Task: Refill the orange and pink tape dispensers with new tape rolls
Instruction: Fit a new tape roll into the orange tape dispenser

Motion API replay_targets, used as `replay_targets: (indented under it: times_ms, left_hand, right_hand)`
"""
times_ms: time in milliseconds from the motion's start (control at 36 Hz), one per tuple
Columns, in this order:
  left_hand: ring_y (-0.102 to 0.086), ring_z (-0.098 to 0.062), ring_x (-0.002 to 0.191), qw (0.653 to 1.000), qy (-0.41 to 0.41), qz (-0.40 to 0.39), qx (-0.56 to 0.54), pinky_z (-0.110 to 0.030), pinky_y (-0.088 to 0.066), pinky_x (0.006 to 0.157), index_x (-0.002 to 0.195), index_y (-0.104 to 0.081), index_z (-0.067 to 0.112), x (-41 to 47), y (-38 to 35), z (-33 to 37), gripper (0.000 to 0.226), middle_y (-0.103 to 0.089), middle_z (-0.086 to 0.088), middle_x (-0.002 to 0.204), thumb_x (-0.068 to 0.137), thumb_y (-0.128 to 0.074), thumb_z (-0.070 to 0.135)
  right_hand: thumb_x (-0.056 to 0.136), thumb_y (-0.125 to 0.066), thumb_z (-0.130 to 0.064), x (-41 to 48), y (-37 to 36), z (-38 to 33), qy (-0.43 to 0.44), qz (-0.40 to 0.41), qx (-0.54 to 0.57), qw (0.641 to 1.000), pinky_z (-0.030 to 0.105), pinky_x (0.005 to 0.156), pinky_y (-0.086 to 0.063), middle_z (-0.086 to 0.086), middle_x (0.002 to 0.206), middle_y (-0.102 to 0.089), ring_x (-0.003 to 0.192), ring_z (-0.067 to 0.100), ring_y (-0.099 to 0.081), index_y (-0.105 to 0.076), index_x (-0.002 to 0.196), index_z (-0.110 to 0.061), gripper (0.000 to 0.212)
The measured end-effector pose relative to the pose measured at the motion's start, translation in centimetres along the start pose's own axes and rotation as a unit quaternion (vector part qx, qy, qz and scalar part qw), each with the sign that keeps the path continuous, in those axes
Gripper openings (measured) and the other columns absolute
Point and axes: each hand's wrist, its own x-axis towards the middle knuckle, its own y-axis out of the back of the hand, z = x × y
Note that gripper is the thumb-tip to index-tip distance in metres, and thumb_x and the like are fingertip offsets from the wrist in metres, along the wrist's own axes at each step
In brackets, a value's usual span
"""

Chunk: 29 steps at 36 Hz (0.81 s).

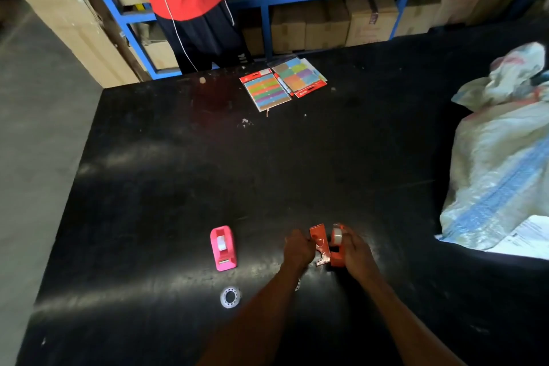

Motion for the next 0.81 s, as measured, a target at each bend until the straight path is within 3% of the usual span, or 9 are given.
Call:
replay_targets:
  times_ms: [56,111,194,306,417,500,611,667,806]
  left_hand:
    - [-0.067,-0.025,0.088,0.999,0.005,-0.007,-0.032,-0.027,-0.047,0.069,0.078,-0.059,0.016,0.4,0.0,-0.4,0.016,-0.071,-0.014,0.092,0.088,-0.062,0.029]
    - [-0.060,-0.016,0.065,0.996,0.010,-0.031,-0.077,-0.020,-0.042,0.054,0.073,-0.065,0.011,0.6,0.1,-0.6,0.020,-0.065,-0.008,0.073,0.087,-0.064,0.025]
    - [-0.053,-0.012,0.046,0.988,0.030,-0.066,-0.136,-0.025,-0.044,0.056,0.055,-0.054,0.016,1.8,-0.4,-1.7,0.034,-0.057,0.001,0.048,0.087,-0.065,0.021]
    - [-0.059,-0.020,0.058,0.980,0.015,-0.099,-0.170,-0.031,-0.049,0.062,0.059,-0.060,0.015,0.6,0.8,-1.0,0.032,-0.062,-0.008,0.060,0.081,-0.061,0.038]
    - [-0.057,-0.008,0.050,0.981,-0.023,-0.091,-0.170,-0.023,-0.048,0.052,0.058,-0.061,0.019,0.6,2.5,-1.3,0.027,-0.060,0.005,0.051,0.080,-0.063,0.035]
    - [-0.061,-0.019,0.065,0.982,-0.010,-0.047,-0.182,-0.039,-0.055,0.065,0.056,-0.061,0.030,1.6,3.6,-2.3,0.021,-0.060,0.001,0.059,0.069,-0.068,0.045]
    - [-0.050,-0.008,0.055,0.988,-0.050,-0.017,-0.148,-0.010,-0.040,0.049,0.057,-0.053,0.022,-1.0,7.2,-1.1,0.032,-0.054,0.006,0.059,0.087,-0.065,0.026]
    - [-0.048,-0.004,0.054,0.986,-0.060,-0.010,-0.153,-0.007,-0.037,0.045,0.062,-0.050,0.023,-1.5,8.1,-1.3,0.029,-0.053,0.007,0.060,0.086,-0.065,0.018]
    - [-0.065,-0.020,0.070,0.956,-0.043,-0.054,-0.286,-0.045,-0.059,0.080,0.079,-0.064,0.019,-4.1,10.2,-1.3,0.024,-0.066,-0.004,0.073,0.091,-0.060,0.039]
  right_hand:
    - [0.106,-0.031,-0.025,0.1,-0.2,0.1,0.006,0.006,-0.004,1.000,0.016,0.069,-0.045,0.001,0.102,-0.066,0.084,0.001,-0.062,-0.057,0.124,-0.028,0.032]
    - [0.105,-0.033,-0.031,0.5,-0.5,0.7,0.003,0.002,-0.005,1.000,0.030,0.077,-0.055,0.002,0.105,-0.070,0.088,0.010,-0.068,-0.059,0.123,-0.030,0.031]
    - [0.103,-0.036,-0.037,1.3,-1.2,1.8,-0.005,-0.004,0.004,1.000,0.046,0.086,-0.058,0.002,0.108,-0.072,0.092,0.016,-0.071,-0.060,0.124,-0.035,0.031]
    - [0.104,-0.040,-0.029,0.5,-2.1,0.2,0.016,0.000,0.021,1.000,0.028,0.084,-0.054,-0.002,0.109,-0.071,0.093,0.006,-0.068,-0.063,0.123,-0.029,0.030]
    - [0.101,-0.042,-0.041,0.7,-3.1,-0.2,0.037,-0.034,0.017,0.999,0.046,0.090,-0.057,-0.005,0.113,-0.071,0.100,0.015,-0.070,-0.062,0.122,-0.041,0.029]
    - [0.104,-0.039,-0.036,0.2,-3.7,-1.9,0.081,-0.019,-0.010,0.996,0.037,0.095,-0.052,-0.006,0.113,-0.070,0.102,0.010,-0.067,-0.060,0.125,-0.034,0.030]
    - [0.103,-0.034,-0.038,-0.8,-4.6,-3.9,0.127,-0.037,-0.029,0.991,0.033,0.097,-0.047,-0.008,0.115,-0.066,0.106,0.011,-0.064,-0.055,0.130,-0.033,0.034]
    - [0.104,-0.034,-0.038,-1.1,-5.1,-4.5,0.135,-0.049,-0.033,0.989,0.035,0.100,-0.047,-0.007,0.120,-0.066,0.109,0.012,-0.063,-0.055,0.131,-0.031,0.034]
    - [0.098,-0.032,-0.051,-1.1,-6.9,-4.9,0.153,-0.066,-0.029,0.986,0.041,0.102,-0.049,-0.009,0.120,-0.068,0.109,0.008,-0.065,-0.053,0.129,-0.039,0.039]
